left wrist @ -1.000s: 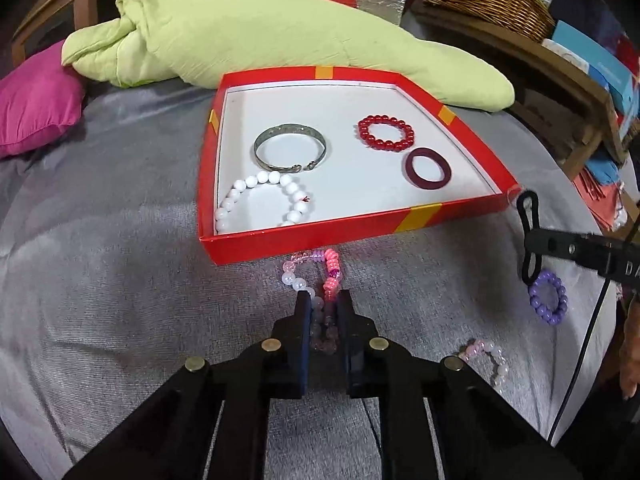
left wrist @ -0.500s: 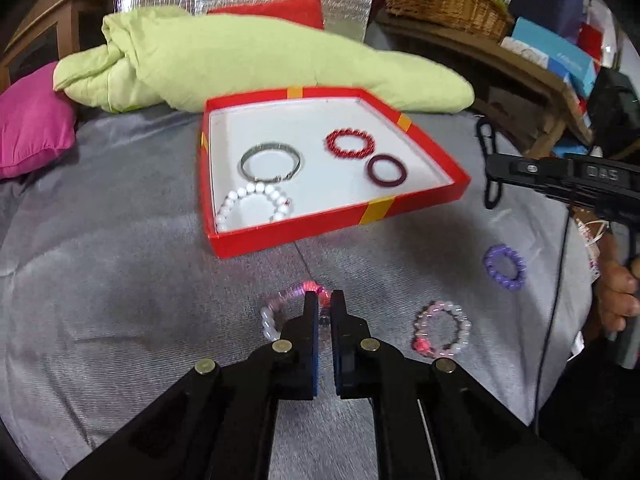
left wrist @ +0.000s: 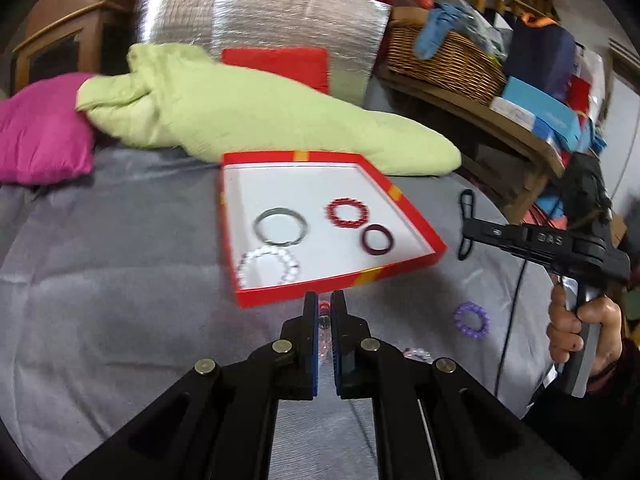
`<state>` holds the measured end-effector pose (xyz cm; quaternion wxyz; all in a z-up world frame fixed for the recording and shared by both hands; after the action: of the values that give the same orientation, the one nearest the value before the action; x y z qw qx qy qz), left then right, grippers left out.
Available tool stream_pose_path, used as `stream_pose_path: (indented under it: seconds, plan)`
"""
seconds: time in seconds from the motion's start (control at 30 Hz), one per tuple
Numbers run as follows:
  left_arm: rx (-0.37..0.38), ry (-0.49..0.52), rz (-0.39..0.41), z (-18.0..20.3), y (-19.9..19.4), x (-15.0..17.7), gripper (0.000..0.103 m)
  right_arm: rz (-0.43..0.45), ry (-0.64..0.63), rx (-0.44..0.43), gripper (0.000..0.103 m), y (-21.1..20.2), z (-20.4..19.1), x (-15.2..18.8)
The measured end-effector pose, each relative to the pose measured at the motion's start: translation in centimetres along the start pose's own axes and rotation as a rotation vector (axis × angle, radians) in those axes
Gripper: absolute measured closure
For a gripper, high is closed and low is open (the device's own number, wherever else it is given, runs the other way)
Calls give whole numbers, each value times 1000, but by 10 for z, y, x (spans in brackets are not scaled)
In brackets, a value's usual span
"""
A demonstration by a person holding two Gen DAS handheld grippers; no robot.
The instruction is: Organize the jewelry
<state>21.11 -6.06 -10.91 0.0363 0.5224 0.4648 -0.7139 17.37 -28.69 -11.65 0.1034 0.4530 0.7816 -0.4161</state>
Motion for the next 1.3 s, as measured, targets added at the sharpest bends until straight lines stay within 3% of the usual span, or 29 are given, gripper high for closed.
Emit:
stream_pose_path:
  seconds: [0.2,0.5,0.77,1.07,1.3]
  plan:
    - [11,22,35,4,-7,-4,97,8,9,-12,95,-2,-1,-2]
    - [21,-7,157,11,-11,-34,97,30,17,1,95,7,-2,-7]
    - [45,-56,195,15,24,-63,97,71,-7,44,95,25,-1,-20]
    - [41,-83,124,18,78,-68,97,38,-66,121,95,57,7,-23]
    - [25,-76,76,15,100,-64,97,13,-39,165,95,70,23,-29]
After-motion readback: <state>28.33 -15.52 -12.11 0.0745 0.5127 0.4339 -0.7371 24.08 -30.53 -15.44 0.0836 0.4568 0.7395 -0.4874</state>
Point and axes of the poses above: each gripper's, at about its wrist camera, not at the fingertips, and y roughly the way its jaws point, z to its right, x to its underside, the point moved 8 cm from there along y, roughly the way its jaws point, and after that the axes turned 14 degrees about y, right-handed, at the moved point
